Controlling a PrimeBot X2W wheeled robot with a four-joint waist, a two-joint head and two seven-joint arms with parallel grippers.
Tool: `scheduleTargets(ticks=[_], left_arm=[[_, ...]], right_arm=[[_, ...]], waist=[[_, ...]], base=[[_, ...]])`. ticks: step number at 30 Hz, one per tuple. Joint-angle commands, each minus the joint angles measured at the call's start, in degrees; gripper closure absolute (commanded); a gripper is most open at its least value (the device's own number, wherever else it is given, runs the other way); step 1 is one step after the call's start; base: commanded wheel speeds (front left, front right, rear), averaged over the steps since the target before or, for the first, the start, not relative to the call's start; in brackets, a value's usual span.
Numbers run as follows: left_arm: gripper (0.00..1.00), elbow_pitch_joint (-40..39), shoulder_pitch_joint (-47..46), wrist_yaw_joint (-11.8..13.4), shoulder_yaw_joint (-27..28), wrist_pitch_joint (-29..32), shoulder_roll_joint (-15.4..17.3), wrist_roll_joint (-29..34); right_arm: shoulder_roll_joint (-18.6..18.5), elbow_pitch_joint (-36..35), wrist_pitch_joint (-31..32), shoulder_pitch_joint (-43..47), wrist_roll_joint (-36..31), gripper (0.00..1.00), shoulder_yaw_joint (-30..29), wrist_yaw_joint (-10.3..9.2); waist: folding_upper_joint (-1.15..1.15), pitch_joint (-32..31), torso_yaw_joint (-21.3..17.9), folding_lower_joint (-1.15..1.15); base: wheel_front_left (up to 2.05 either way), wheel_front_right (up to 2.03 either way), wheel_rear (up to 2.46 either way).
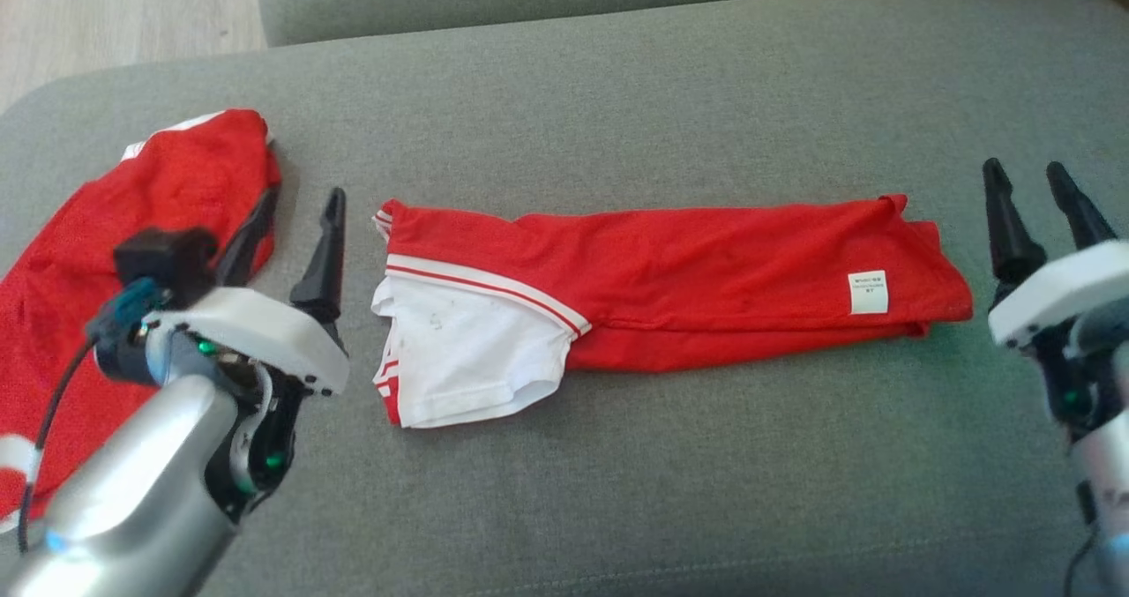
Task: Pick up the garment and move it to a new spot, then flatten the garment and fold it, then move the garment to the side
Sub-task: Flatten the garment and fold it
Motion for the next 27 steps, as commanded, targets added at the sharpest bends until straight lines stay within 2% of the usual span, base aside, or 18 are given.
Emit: scheduleTargets(ticks=[1, 3, 5, 8, 14, 21, 27], left_arm=[[0.00, -1.78, -0.71, 0.73, 4.83, -0.80, 0.77, -0.26], [0.00, -3.60, 0.94, 0.97, 9.83, -0.96, -1.56, 0.77], [0.00, -6.17, 3.59, 0.02, 15.62, -0.99, -4.83, 3.61], [0.00, -8.18, 9.31, -3.47, 23.36, -1.01, -10.63, 7.21], [0.00, -6.61, 17.73, -9.64, 31.17, -1.02, -19.11, 16.16], [0.00, -3.63, 20.05, -14.79, 34.85, -1.02, -23.75, 23.26], [0.00, -1.76, 19.00, -17.54, 36.50, -1.02, -25.40, 26.60]], right_arm=[[0.03, -3.37, -2.05, 0.45, -1.91, 0.00, -0.17, 0.11], [1.55, -5.94, -4.52, 2.59, -4.70, 0.00, -1.31, 0.11], [3.43, -8.26, -6.78, 4.91, -7.10, 0.00, -2.60, 0.11], [6.29, -10.86, -9.88, 8.53, -11.01, 0.00, -5.72, 0.11], [11.24, -14.49, -12.57, 13.87, -17.15, 0.00, -9.29, 0.11], [13.44, -15.28, -11.50, 14.95, -20.51, 0.00, -11.47, 0.11], [15.01, -11.13, -5.71, 11.40, -20.19, 0.00, -15.30, 0.11]], waist=[[0.00, -0.17, 0.04, 0.00], [0.00, -0.35, 0.16, 0.00], [0.00, -0.65, 0.31, 0.00], [0.00, -1.03, 0.48, 0.00], [0.00, -1.50, 0.52, 0.00], [0.00, -0.77, 0.96, 0.00], [0.00, 1.03, 1.46, 0.00]], base=[[0.00, 0.00, 0.00], [0.00, 0.00, 0.00], [0.00, 0.00, 0.00], [0.00, 0.00, 0.00], [0.00, 0.00, 0.00], [0.00, 0.00, 0.00], [0.00, 0.00, 0.00]])
